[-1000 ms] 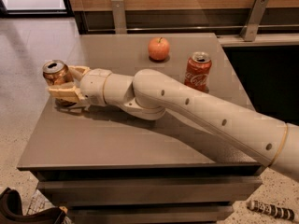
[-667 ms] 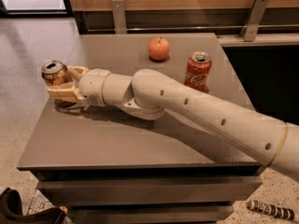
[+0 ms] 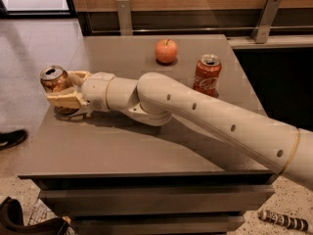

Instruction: Pick coke can

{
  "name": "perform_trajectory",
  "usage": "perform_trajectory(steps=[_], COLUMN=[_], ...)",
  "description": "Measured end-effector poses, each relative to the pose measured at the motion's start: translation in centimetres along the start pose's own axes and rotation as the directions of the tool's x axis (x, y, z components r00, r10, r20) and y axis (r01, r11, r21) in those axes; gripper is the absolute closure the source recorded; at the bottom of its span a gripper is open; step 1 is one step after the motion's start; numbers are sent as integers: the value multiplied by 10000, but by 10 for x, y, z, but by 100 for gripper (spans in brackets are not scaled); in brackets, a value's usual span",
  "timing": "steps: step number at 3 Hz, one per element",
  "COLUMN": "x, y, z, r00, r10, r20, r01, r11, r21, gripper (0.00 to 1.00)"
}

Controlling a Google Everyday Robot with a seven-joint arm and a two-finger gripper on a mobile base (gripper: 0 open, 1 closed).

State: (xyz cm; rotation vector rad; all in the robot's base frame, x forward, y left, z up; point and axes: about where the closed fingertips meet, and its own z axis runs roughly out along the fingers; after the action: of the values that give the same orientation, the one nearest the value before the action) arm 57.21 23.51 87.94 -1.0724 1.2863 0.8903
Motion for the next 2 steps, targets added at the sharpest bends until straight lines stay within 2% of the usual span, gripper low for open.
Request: perform_trajectory(steps=[1,2], x=[-7,-42], y=[2,5], z=[-1,-9], r00=[10000,10000], r10=[13,-56], r20=[-13,-59], r01=[-13,56], r11=[10000,10000], r21=[-2,78], gripper=[100,100])
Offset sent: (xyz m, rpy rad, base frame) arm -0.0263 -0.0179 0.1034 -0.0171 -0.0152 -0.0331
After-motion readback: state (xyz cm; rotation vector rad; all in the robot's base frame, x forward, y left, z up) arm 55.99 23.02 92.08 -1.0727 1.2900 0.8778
